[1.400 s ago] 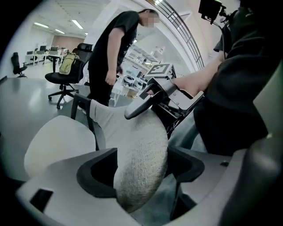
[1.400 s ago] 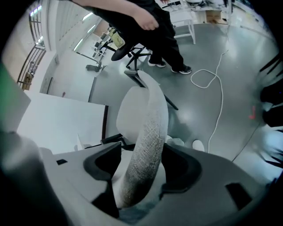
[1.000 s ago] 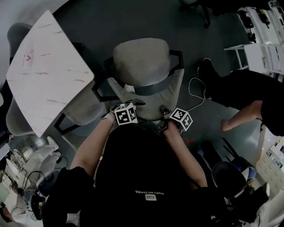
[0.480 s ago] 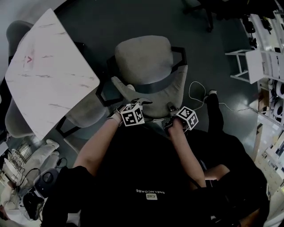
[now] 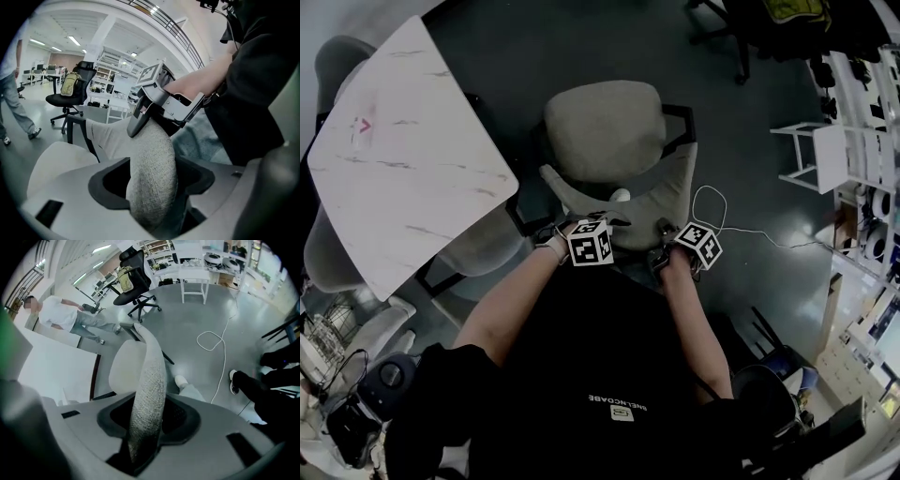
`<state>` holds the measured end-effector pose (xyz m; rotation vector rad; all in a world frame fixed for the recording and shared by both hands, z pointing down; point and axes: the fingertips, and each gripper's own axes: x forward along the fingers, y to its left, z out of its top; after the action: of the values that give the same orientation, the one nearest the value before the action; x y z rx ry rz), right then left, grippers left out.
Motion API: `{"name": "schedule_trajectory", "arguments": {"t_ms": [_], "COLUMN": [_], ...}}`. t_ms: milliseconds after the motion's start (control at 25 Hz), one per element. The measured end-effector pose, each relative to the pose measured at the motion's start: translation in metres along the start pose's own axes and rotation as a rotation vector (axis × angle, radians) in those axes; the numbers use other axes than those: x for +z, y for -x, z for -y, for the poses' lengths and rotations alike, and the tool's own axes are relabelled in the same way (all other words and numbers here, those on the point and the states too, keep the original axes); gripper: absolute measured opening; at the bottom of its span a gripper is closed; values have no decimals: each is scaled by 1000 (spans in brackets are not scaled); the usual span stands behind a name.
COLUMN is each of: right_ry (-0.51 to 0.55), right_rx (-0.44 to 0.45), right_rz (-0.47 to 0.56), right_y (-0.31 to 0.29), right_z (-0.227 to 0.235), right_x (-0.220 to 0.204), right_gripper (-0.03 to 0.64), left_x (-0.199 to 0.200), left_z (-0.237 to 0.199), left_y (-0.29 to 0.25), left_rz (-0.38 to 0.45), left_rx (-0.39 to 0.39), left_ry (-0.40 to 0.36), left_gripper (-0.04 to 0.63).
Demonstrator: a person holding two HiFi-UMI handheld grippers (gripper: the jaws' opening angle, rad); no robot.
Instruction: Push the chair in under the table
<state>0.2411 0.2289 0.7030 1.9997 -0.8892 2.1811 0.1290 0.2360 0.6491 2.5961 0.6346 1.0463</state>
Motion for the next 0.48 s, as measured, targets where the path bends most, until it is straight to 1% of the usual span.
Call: {"name": "schedule_trajectory", "arguments": {"t_ms": [200,360,480], "right_ry": [75,193,255], "right_rx": [-9,-26,-35], "right_rz": [1,-15,-31], "right_y": [-6,-14,-18], "right_z": [-19,-36,-45], "right_x": [19,32,40], "right_gripper": [135,135,136], "left_x": [6,10,13], "left_z": [-22,-38,-47], "left_y": [7,11,13], "left_rz": [55,75,77], "left_rx": [42,66,71], "left_ry": [75,93,106], "left_gripper": [290,287,283]}}
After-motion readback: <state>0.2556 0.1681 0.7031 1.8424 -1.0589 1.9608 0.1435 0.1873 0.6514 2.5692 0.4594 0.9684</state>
